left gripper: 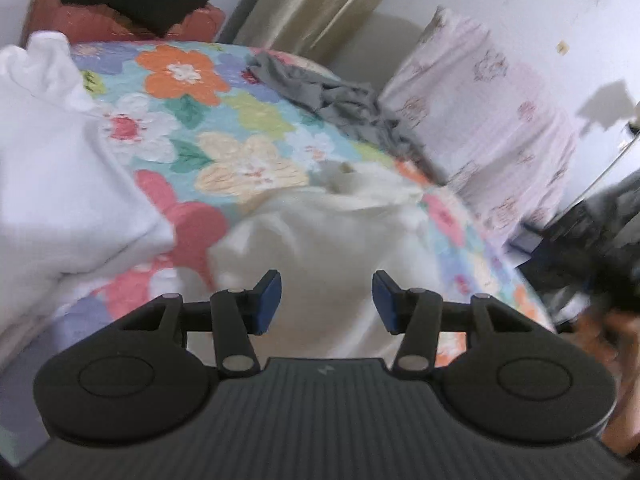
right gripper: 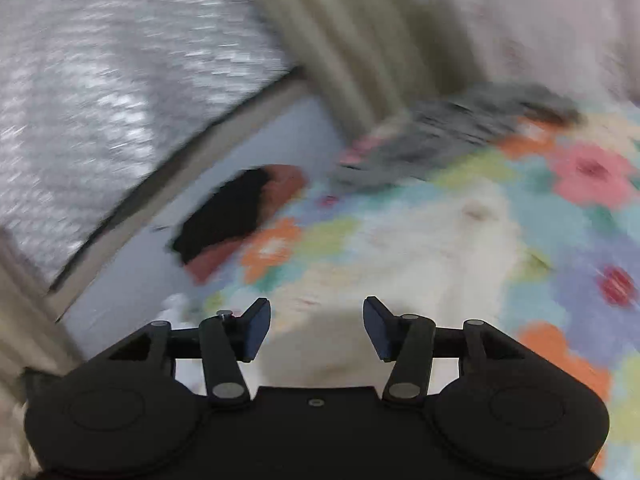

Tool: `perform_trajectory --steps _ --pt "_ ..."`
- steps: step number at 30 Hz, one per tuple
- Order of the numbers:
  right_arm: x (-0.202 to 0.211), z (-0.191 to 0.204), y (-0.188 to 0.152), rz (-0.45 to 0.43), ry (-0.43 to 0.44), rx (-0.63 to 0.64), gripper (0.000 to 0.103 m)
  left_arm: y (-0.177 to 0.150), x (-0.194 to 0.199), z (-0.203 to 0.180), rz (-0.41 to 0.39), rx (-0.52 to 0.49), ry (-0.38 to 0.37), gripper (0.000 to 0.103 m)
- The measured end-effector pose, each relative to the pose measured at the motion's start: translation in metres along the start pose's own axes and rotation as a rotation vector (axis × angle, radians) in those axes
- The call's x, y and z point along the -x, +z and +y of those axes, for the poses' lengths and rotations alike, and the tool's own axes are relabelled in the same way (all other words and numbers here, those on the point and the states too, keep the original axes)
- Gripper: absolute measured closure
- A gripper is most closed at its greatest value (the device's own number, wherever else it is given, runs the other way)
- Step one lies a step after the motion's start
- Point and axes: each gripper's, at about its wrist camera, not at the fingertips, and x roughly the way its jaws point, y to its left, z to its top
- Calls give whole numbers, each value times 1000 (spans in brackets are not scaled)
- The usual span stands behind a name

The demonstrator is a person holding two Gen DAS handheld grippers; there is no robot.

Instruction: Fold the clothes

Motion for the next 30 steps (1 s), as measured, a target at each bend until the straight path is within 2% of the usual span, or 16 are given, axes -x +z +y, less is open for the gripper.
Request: perform_trajectory --steps 4,7,10,13,14,15,16,17,18,20,21,24,26,28,29,30 --pt "-3 -58 -20 44 -120 -124 46 -1 -12 -25 31 -117 -38 42" --pt "-11 -82 -36 87 -130 -161 46 -11 -21 -51 73 -244 -34 39" --pt "-24 -93 -48 118 -129 -180 45 -25 -25 -65 70 -326 -39 39" --pt "-48 -91 -59 172 -125 -167 38 -31 -44 -65 84 -365 40 37" --pt "-56 -90 -62 197 -126 -144 34 -31 -51 -62 86 -359 65 31" --pt "-64 -88 -66 221 -126 -121 35 -31 -57 -58 87 -350 88 31" --pt "-72 -81 -69 240 -151 -53 42 -29 -62 -55 100 -344 105 38" --pt "-78 -69 -71 249 -196 54 77 -27 -68 -51 117 -338 120 73" --pt "-81 -57 -69 247 -217 126 98 -19 -69 -53 127 -354 139 86" --pt "-78 -36 -50 190 -190 184 98 -1 -68 -59 144 -399 179 87" --pt "-75 -23 -37 146 -177 217 98 12 -57 -60 82 -396 178 88" --pt "-65 31 12 -7 -107 346 98 47 -23 -41 -116 -277 206 88" --pt "-62 68 33 -30 -18 424 95 54 -13 -18 -231 -206 317 88" --pt "-62 96 44 -30 34 494 69 48 -21 9 -248 -209 521 87" --pt "-62 98 40 -39 -5 514 46 45 -29 26 -201 -186 580 87" --pt "-64 92 35 -38 -48 515 38 42 -30 38 -172 -143 564 87"
